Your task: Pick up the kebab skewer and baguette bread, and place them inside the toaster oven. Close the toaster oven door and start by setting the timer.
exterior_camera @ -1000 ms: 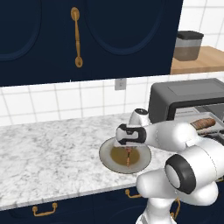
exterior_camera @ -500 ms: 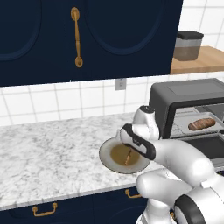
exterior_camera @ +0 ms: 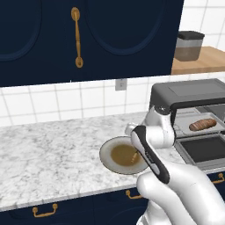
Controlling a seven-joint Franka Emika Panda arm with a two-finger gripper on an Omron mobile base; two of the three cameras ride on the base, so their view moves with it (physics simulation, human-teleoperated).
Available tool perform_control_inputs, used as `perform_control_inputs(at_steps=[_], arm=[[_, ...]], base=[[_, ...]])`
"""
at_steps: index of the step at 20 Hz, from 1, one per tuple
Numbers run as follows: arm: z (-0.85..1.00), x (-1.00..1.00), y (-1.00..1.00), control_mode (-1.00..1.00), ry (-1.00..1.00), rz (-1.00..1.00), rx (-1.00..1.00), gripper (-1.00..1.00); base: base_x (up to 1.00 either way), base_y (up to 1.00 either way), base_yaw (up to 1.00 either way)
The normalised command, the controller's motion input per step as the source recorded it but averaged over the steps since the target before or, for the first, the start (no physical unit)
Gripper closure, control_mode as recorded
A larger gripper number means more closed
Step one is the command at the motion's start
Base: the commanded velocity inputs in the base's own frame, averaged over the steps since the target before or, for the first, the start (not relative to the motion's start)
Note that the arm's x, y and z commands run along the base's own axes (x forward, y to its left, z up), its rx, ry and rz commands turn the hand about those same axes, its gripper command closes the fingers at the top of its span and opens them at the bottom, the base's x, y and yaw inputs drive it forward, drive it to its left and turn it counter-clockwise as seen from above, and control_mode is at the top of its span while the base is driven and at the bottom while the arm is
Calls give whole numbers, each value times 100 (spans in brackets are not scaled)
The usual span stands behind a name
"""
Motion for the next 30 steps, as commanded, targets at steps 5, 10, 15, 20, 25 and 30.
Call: perform_control_inputs(at_steps=[5, 10, 15, 20, 25, 30], arm=[[43, -33, -29, -100, -19, -9, 3, 100], [35, -28, -39, -100, -11, -16, 4, 100], [44, -19, -54, -100, -2, -21, 9, 100], [29, -15, -68, -100, -3, -21, 9, 100], [17, -11, -70, -100, -7, -20, 8, 100], [4, -7, -69, -100, -8, -17, 8, 100]], base=[[0, 0, 0], [0, 0, 0], [0, 0, 0], [0, 0, 0], [0, 0, 0], [0, 0, 0]])
